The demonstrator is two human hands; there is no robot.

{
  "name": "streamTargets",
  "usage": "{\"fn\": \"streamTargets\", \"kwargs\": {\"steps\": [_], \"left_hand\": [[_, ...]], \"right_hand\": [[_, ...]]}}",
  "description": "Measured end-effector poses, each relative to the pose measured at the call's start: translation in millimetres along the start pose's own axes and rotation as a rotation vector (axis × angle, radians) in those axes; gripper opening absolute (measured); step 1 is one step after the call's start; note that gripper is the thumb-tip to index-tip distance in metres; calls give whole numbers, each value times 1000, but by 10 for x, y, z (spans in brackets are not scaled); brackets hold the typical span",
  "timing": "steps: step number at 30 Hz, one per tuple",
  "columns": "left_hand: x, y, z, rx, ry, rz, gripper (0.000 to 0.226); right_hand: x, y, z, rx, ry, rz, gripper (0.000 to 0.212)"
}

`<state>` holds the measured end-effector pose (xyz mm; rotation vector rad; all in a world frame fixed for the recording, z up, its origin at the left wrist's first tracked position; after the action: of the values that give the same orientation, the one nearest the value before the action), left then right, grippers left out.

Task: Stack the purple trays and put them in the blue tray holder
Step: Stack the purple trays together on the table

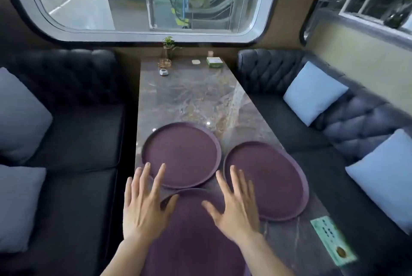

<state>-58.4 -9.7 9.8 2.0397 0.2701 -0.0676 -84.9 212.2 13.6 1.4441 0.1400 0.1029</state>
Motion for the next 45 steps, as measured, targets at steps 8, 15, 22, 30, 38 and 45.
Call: {"fn": "streamTargets", "kwargs": {"steps": [8, 15, 22, 30, 38, 45], "left_hand": [[420, -811, 223, -20, -33, 283, 86], [728, -1244, 355, -51, -69, 601, 118], [734, -1523, 251, -114, -64, 700, 136], [613, -1699, 75, -118, -18, 686, 137], [27, -1710, -289, -14, -41, 302, 43], [-1118, -2057, -1034, 387, 195, 284, 35]], "right_hand": [[509, -971, -118, 48, 43, 256, 95], [823, -1517, -198, 80, -19, 410, 106], [791, -1575, -423, 16, 21, 365, 107], [571, -1539, -751, -36, 99, 376, 99], [32, -1112, -1223, -197, -137, 17, 37], [-660, -669, -2742, -319, -694, -197, 17]]}}
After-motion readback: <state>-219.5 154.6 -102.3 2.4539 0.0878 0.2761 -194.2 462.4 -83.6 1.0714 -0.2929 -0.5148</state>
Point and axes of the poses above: each hand's wrist, its own x-axis away from the middle knuckle, its own y-axis out of the back of the hand, z = x × y, the point moved 6 cm from there along -x, towards the middle knuckle, and after that the axes turned 8 degrees about x, right-handed, at the moved point
